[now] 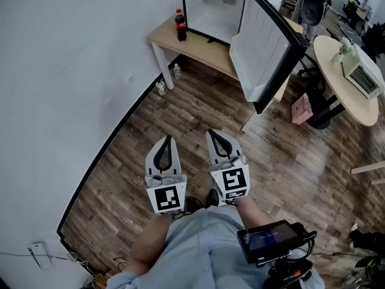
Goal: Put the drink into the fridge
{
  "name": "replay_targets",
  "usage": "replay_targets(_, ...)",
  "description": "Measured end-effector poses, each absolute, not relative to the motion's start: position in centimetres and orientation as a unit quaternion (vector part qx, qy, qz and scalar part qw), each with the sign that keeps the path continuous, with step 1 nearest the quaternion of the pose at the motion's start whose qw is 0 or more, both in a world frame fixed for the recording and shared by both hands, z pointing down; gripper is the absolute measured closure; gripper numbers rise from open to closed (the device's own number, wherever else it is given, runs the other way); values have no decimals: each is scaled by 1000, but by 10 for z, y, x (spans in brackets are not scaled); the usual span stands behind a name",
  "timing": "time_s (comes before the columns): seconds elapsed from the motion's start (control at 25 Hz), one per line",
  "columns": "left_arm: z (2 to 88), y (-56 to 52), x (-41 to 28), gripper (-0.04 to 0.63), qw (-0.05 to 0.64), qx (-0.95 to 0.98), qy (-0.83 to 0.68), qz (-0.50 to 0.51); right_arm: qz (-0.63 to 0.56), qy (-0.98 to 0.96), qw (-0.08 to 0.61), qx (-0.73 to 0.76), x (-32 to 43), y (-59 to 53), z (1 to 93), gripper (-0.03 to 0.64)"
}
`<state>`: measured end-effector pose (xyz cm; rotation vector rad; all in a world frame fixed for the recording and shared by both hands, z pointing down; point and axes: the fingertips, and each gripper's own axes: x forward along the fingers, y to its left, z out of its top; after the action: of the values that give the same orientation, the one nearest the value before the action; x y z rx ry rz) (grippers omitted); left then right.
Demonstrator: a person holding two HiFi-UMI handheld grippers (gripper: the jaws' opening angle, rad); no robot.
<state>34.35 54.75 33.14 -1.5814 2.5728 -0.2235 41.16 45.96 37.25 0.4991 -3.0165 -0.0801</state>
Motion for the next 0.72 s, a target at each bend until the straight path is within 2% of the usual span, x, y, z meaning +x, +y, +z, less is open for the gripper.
replay_targets(0.28, 336, 533, 350, 588, 55, -512, 854, -74, -25, -988, 25, 149, 417, 447, 372, 612)
replay_targets(0.44, 340, 525, 354, 588, 57, -505, 858, -77, -25, -989, 41, 138, 421, 439, 380, 611)
replay_targets(0.6, 346, 518, 349, 588, 52, -497, 863, -77, -22, -993, 11, 118, 411, 434, 379, 607)
replay_targets(0.68, 348, 514, 343, 588, 49, -495, 864, -79, -20, -993, 12, 114, 404, 429, 379, 449)
replay_targets(0.72, 349, 512, 338, 588, 47, -494, 865, -78, -20, -993, 15, 114, 400, 426, 380, 405)
